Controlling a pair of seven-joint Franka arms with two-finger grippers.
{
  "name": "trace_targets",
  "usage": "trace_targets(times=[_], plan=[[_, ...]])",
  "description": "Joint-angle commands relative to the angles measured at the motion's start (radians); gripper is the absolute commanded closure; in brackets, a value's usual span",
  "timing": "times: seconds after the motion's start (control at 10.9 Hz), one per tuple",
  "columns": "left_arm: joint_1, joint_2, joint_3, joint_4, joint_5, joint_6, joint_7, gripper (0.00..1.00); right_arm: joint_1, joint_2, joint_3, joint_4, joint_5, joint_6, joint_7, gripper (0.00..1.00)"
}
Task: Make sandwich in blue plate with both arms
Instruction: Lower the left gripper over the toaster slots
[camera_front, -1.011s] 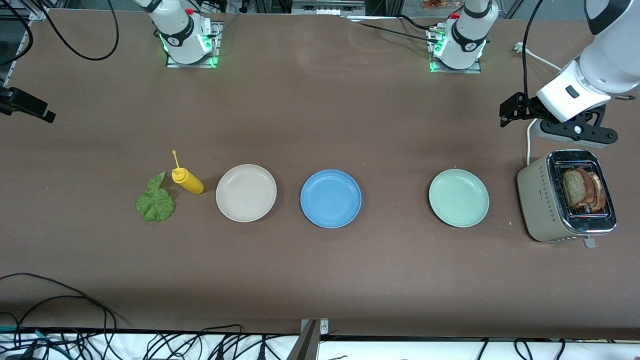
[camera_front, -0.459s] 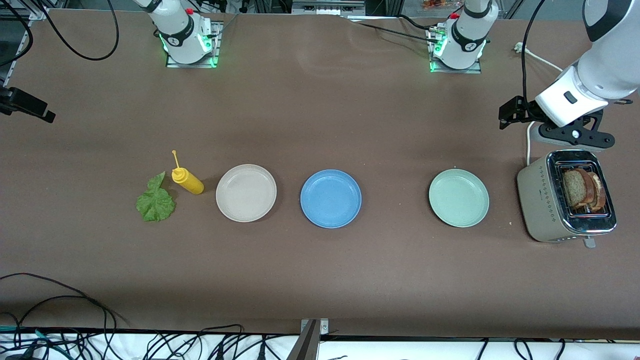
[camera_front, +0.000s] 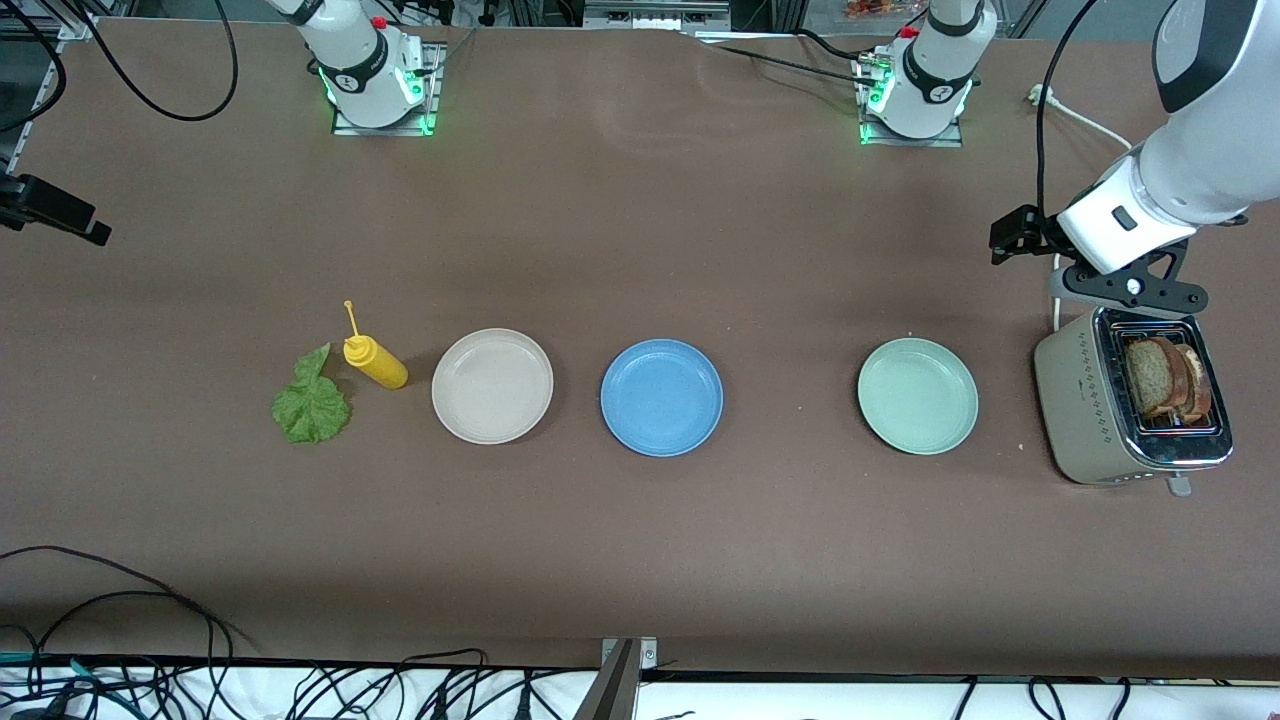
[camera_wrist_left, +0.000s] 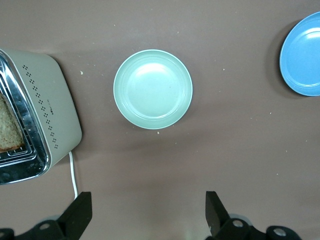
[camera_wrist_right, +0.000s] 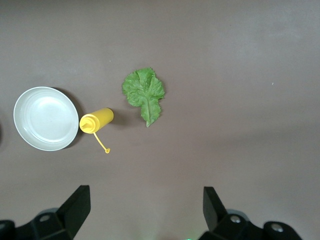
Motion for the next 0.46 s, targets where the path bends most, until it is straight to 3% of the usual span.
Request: trace_targets(times=[0.0,0.37], plan=[[0.0,0.007,0.001,0.022,0.012,-0.022,0.008,0.0,-0.002,0.003,-0.003,0.019,0.015,-0.018,-0.011,0.0],[0.002,0.031,0.013,0.052,0.029,-0.021,0.017,0.0,-0.002,0.003,-0.004,0.019,0.015,-0.016,-0.011,0.0]])
